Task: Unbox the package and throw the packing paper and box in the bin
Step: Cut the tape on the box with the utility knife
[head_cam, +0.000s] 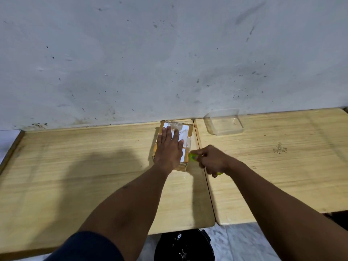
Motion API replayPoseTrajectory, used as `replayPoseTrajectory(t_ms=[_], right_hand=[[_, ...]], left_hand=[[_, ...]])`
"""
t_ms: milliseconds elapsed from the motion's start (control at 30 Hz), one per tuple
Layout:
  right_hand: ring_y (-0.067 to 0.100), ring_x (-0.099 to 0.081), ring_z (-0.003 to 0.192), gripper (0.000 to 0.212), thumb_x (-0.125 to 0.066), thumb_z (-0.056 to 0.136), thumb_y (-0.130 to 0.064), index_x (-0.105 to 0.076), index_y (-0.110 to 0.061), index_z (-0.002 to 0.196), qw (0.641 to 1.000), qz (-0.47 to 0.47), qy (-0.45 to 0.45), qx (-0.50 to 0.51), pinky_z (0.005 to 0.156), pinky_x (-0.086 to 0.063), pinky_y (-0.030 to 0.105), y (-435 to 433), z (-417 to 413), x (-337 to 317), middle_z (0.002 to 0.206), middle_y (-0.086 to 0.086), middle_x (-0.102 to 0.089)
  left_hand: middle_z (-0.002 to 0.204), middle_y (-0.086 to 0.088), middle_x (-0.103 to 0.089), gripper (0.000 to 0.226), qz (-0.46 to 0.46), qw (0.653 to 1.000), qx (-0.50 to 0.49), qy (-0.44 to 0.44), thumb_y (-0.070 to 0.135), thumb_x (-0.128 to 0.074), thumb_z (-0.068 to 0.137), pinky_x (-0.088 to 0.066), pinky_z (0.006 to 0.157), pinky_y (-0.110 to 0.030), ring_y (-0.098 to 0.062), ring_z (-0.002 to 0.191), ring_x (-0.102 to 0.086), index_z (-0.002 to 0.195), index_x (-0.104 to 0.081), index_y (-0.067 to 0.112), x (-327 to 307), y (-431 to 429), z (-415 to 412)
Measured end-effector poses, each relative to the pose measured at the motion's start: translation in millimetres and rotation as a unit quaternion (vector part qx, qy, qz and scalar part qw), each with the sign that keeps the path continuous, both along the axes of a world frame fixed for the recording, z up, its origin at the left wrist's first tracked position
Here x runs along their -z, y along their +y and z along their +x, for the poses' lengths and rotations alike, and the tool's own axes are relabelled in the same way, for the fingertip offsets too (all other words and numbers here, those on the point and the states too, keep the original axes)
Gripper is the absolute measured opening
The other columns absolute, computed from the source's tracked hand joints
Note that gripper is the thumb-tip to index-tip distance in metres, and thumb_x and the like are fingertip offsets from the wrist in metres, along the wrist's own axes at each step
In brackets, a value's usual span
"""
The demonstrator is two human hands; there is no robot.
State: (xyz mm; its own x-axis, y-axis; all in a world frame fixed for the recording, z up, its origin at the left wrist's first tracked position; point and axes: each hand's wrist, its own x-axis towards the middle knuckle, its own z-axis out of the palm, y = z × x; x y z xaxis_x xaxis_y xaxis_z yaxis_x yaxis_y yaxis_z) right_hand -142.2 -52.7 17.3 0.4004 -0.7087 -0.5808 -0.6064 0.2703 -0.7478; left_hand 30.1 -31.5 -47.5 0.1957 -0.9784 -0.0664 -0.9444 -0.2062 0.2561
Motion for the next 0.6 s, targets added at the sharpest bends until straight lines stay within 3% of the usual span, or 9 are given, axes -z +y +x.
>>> replayPoseTrajectory(t_ms=[300,500,600], right_hand=[[0.014,-0.037,0.037,0.044,-0.049,0.101,-0.024,-0.047,-0.025,0.145,1.0,-0.024,0.011,-0.015,0.039,-0.039,0.024,30,-13,1,0.065,-0.001,-0.049],[0.016,-0.038,0.041,0.04,-0.056,0.099,-0.032,-0.055,-0.029,0.139,1.0,0.018,-0.016,-0.004,0.041,-0.036,0.023,21,-31,-15,0.074,0.008,-0.052],[0.016,-0.039,0.041,0.034,-0.055,0.099,-0.025,-0.061,-0.03,0.132,0.999,0.023,-0.028,0.031,0.041,-0.035,0.024,6,-57,-23,0.078,0.011,-0.056]], left_hand=[[0.164,-0.011,0.007,0.056,0.01,1.0,0.008,0.009,0.039,-0.014,0.106,0.006,0.122,-0.041,-0.027,0.151,0.013,0.157,-0.007,0.018,-2,-1,3],[0.165,-0.01,0.008,0.056,0.027,0.998,0.033,0.036,0.04,-0.02,0.106,0.004,0.123,-0.041,-0.026,0.151,0.013,0.157,-0.009,0.018,-10,0,10],[0.165,-0.009,0.0,0.055,0.009,0.997,0.063,0.046,0.038,-0.028,0.106,-0.002,0.123,-0.042,-0.026,0.152,0.008,0.156,-0.017,0.017,-16,1,19]])
